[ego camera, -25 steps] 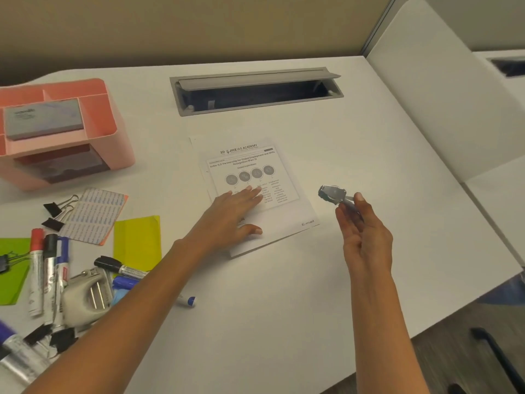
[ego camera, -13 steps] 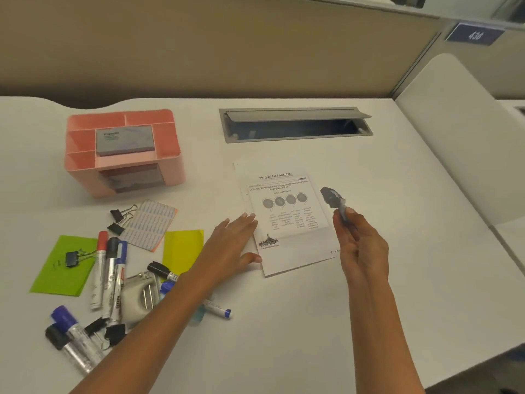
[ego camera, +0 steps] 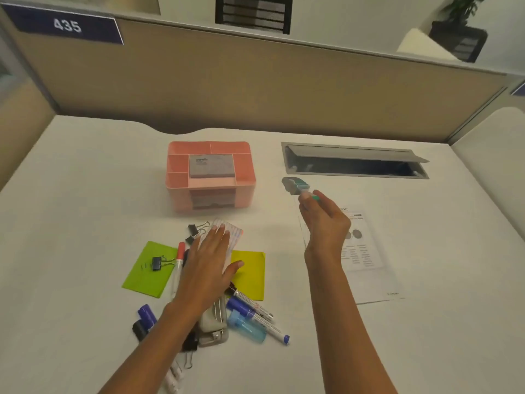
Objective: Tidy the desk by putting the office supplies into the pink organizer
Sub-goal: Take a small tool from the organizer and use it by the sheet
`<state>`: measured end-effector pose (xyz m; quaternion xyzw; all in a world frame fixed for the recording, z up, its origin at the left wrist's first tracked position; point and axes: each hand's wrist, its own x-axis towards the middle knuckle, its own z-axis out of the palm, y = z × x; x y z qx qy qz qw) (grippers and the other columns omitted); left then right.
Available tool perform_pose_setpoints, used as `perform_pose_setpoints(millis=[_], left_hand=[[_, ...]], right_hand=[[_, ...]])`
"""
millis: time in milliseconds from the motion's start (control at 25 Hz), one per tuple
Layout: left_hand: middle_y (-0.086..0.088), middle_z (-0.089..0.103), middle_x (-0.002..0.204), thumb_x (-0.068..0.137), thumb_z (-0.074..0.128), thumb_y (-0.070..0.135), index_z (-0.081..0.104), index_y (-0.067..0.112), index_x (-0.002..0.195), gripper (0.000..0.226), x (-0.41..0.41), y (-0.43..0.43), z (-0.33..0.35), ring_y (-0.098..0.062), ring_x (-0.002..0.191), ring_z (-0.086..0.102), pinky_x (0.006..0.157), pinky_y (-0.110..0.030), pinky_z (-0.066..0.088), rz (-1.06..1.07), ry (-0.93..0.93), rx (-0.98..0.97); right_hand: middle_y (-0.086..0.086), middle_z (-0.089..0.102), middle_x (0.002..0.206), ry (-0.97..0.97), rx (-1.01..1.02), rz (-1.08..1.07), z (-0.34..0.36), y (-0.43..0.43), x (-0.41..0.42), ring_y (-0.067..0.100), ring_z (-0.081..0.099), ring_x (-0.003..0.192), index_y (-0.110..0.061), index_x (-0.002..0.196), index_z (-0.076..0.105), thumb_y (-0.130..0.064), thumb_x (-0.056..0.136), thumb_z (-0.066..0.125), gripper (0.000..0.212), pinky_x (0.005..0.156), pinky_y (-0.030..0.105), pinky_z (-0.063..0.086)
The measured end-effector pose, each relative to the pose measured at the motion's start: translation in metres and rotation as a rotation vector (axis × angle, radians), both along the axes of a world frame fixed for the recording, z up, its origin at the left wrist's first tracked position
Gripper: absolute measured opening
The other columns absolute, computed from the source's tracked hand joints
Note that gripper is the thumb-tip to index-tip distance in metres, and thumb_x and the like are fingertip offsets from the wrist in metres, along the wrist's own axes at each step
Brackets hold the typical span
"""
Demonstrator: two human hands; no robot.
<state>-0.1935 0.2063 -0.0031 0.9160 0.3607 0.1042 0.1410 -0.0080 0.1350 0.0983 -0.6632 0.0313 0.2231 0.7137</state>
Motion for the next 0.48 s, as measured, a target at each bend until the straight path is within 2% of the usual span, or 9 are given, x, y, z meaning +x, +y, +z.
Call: perform_pose_setpoints(millis=[120, 200, 360, 480], left_hand=[[-0.012, 0.033, 0.15, 0.087, 0.024, 0.06, 0.033, 0.005, 0.142, 0.078, -0.023, 0.022, -0.001, -0.025, 0.14, 0.026, 0.114, -0.046, 0.015, 0.085, 0.011, -0.002], [-0.014, 0.031, 0.15, 0.088, 0.032, 0.055, 0.032, 0.003, 0.142, 0.075, -0.037, 0.037, -0.001, -0.026, 0.14, 0.026, 0.115, -0.047, 0.015, 0.149, -0.014, -0.005], [-0.014, 0.026, 0.151, 0.089, 0.036, 0.049, 0.029, 0.002, 0.143, 0.072, -0.059, 0.061, -0.003, -0.026, 0.141, 0.023, 0.115, -0.048, 0.017, 0.212, -0.015, 0.012], [-0.014, 0.026, 0.151, 0.088, 0.039, 0.048, 0.028, 0.001, 0.143, 0.072, -0.066, 0.076, -0.004, -0.025, 0.141, 0.023, 0.113, -0.046, 0.016, 0.235, -0.011, 0.029]], right_hand=[[-0.003, 0.069, 0.104, -0.081, -0.075, 0.064, -0.001, 0.041, -0.025, 0.016, 0.066, 0.097, -0.017, 0.113, 0.068, -0.022, 0.079, 0.077, 0.035, 0.082, 0.024, 0.053], [-0.006, 0.067, 0.1, -0.132, -0.113, 0.094, 0.0, 0.064, -0.04, 0.014, 0.064, 0.094, -0.018, 0.111, 0.068, -0.024, 0.079, 0.078, 0.034, 0.082, 0.025, 0.053], [-0.01, 0.06, 0.097, -0.226, -0.175, 0.138, -0.004, 0.1, -0.056, 0.004, 0.055, 0.076, -0.017, 0.113, 0.065, -0.026, 0.083, 0.074, 0.032, 0.063, 0.009, 0.041], [-0.006, 0.064, 0.103, -0.273, -0.194, 0.129, -0.009, 0.125, -0.065, 0.001, 0.054, 0.07, -0.017, 0.113, 0.065, -0.029, 0.084, 0.072, 0.032, 0.061, 0.007, 0.04]])
